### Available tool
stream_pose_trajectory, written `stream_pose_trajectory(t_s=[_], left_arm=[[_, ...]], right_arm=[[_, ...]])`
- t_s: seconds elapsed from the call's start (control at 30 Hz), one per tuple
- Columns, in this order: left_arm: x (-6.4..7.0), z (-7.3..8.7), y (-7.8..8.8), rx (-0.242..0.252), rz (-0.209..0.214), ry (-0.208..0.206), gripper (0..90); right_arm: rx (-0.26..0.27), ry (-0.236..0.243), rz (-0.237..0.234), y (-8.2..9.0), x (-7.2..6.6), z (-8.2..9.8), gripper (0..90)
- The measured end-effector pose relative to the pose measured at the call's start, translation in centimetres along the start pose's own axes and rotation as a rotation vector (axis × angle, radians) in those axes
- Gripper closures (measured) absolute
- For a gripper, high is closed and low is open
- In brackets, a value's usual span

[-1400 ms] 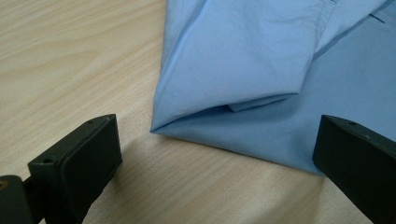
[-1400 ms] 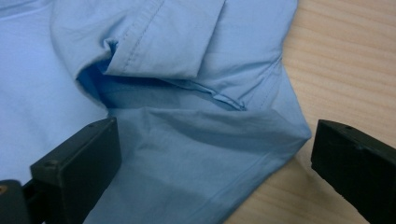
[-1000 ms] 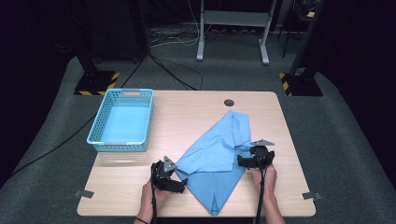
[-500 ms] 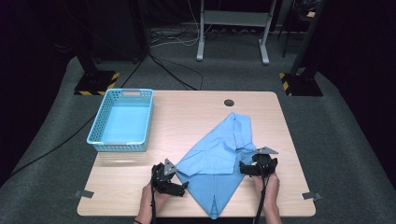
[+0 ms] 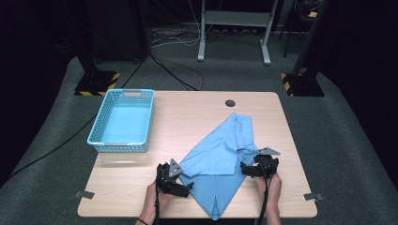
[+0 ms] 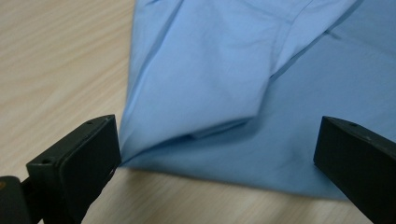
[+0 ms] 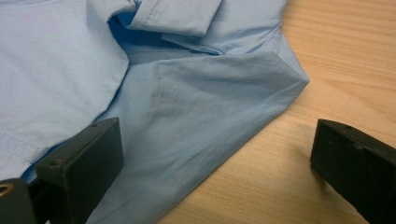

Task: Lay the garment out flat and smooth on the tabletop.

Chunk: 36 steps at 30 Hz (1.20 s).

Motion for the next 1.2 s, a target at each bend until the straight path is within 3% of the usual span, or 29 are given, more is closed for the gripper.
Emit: stream_pose_trajectory(t_s=[0.2,0.37,0.63,0.73,1.2], left_arm=[[1.3,-2.5,-0.4,0.032,0.033,-0.067,0.3],[2.8,-4.5,-2.1,-0.001,0.062,-0.159,0.3],[4.4,-6.4,-4.6,-0.053,0.109,-0.217,3.4],[4.7,-6.3,-5.0,-0.070,0.130,-0.226,8.0],[4.6,-6.5,-5.0,-0.053,0.177,-0.206,36.0]], right_arm=[[0.005,-0.003,0.001,0.0,0.0,0.0,2.8],[0.005,-0.003,0.001,0.0,0.0,0.0,2.9],[0.007,-0.005,0.000,0.1,0.1,0.0,3.2],[0.006,-0.004,0.000,0.1,0.1,0.0,3.3],[0.012,-0.008,-0.003,0.1,0.1,0.0,4.0]])
Point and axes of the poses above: each handheld gripper's, and its own axes: y roughly backward along the jaws, z roughly out of its underside, x roughly to its right, the point moved 2 cm from there along -y, roughly forward along the jaws, and after that the axes turned 9 degrees about -z, right-handed, at the moved point
